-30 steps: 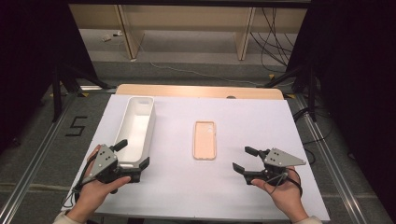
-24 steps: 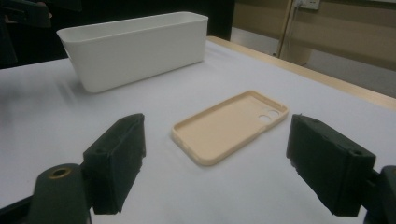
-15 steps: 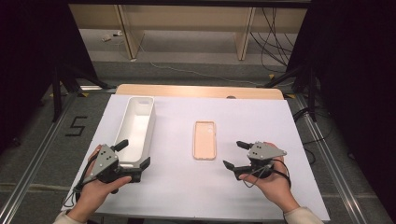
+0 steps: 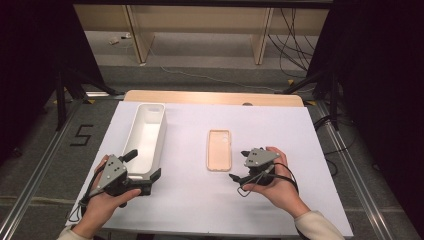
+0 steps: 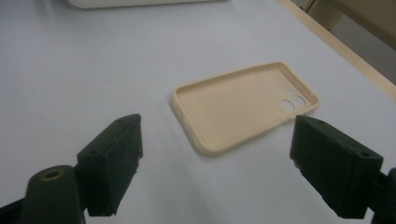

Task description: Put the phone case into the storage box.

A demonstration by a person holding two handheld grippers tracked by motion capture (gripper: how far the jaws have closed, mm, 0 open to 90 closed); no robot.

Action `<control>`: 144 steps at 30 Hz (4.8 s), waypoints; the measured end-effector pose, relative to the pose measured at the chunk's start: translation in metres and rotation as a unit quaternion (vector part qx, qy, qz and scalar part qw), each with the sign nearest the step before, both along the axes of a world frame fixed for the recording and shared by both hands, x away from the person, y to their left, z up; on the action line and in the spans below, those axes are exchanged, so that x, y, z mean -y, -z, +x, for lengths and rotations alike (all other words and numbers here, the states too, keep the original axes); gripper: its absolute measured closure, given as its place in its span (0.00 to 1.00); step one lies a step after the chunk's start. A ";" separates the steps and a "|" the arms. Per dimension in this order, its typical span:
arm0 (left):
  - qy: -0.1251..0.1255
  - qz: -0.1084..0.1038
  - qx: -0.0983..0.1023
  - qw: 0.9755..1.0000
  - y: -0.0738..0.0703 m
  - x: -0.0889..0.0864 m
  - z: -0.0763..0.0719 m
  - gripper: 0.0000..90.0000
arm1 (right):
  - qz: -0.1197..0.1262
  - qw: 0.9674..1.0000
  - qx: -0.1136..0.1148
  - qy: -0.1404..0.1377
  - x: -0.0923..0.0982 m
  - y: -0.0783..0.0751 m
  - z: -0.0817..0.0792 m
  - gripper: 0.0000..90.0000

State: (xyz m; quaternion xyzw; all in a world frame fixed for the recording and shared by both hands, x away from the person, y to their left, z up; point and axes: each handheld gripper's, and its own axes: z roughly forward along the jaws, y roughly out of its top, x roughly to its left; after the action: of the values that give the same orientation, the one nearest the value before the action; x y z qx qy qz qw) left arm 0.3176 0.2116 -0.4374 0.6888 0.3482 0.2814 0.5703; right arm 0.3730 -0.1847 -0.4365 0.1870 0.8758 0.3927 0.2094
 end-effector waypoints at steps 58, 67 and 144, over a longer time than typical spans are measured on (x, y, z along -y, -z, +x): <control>0.002 -0.008 0.000 1.000 -0.001 0.000 -0.001 0.03 | -0.269 0.959 -0.027 -0.084 -0.083 0.017 0.057 0.23; 0.003 -0.009 0.000 1.000 0.000 0.000 -0.001 0.03 | -0.298 0.950 -0.030 -0.089 -0.087 0.021 0.064 0.24; 0.014 -0.010 0.000 1.000 0.000 0.002 -0.001 0.05 | -0.412 0.893 -0.073 -0.167 -0.118 0.022 0.057 0.88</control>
State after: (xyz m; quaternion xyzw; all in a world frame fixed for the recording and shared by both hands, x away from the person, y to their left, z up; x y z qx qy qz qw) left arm 0.3164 0.2093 -0.4373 0.6876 0.3414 0.2700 0.5811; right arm 0.4303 -0.0667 -0.4583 -0.0368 0.9902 0.0107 0.1342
